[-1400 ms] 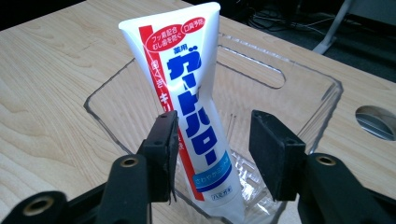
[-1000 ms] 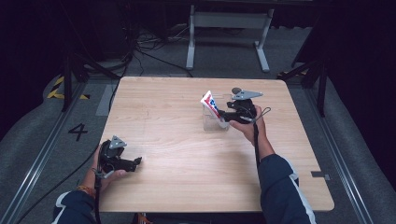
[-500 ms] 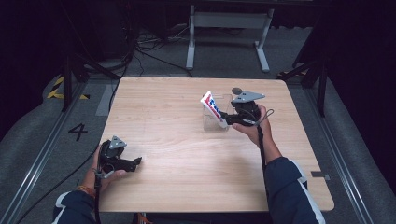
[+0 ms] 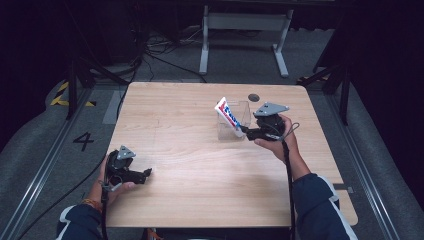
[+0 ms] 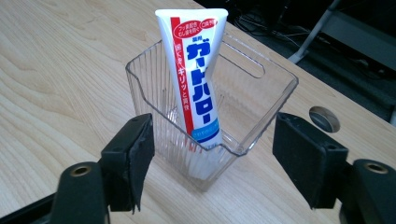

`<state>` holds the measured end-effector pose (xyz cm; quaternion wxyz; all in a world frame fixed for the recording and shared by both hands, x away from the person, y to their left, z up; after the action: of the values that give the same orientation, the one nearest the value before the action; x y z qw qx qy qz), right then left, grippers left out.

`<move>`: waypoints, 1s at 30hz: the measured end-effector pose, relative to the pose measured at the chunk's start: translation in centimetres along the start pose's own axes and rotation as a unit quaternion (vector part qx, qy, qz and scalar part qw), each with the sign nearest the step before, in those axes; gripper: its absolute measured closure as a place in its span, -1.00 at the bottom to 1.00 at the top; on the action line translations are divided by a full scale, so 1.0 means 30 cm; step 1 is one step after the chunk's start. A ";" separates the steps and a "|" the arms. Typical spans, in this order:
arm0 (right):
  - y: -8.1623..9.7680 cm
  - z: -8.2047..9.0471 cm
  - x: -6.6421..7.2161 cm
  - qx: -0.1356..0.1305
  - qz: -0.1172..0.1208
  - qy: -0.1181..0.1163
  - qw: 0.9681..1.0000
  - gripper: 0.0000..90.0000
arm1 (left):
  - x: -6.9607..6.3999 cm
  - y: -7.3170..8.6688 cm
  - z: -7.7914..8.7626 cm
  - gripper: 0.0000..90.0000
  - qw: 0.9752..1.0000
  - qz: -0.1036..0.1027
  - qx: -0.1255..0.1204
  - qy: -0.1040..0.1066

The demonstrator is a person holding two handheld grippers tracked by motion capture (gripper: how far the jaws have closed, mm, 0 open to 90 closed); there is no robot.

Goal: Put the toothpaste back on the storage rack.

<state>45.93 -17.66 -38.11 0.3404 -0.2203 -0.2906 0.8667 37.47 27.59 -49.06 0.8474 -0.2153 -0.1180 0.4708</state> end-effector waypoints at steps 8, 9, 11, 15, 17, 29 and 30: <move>0.045 0.035 0.003 0.006 0.007 0.008 1.000 -0.39 | 0.000 0.000 0.000 -0.99 1.000 0.000 0.000 0.000; 0.052 0.038 0.004 0.007 0.008 0.009 1.000 -0.39 | 0.000 0.000 0.000 -0.99 1.000 0.000 0.000 0.000; 0.065 0.044 0.004 0.011 0.010 0.010 1.000 -0.40 | 0.000 0.000 0.000 -0.99 1.000 0.000 0.000 0.000; 0.086 0.053 0.003 0.015 0.014 0.012 1.000 -0.40 | 0.000 0.000 0.000 -0.99 1.000 0.000 0.000 0.000; 0.104 0.058 0.001 0.019 0.018 0.014 1.000 -0.40 | 0.000 0.000 0.000 -0.99 1.000 0.000 0.000 0.000; 0.196 0.070 -0.016 0.035 0.011 0.014 0.999 -0.41 | 0.000 0.000 0.000 -0.99 1.000 0.000 0.000 0.000; 0.205 0.069 -0.017 0.034 0.012 0.014 0.999 -0.41 | 0.000 0.000 0.000 -0.99 1.000 0.000 0.000 0.000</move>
<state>42.22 -22.46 -40.52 0.3412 -0.2239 -0.2533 0.8771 37.47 27.59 -49.06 0.8474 -0.2153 -0.1180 0.4708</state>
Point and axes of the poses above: each handheld gripper's, and its own axes: z roughly backward along the jaws, y roughly out of its underside, x roughly to its left, the point moved 1 cm from there along -z, roughly forward along the jaws, and after that the axes turned 13 degrees about x, right-handed, at the moved point
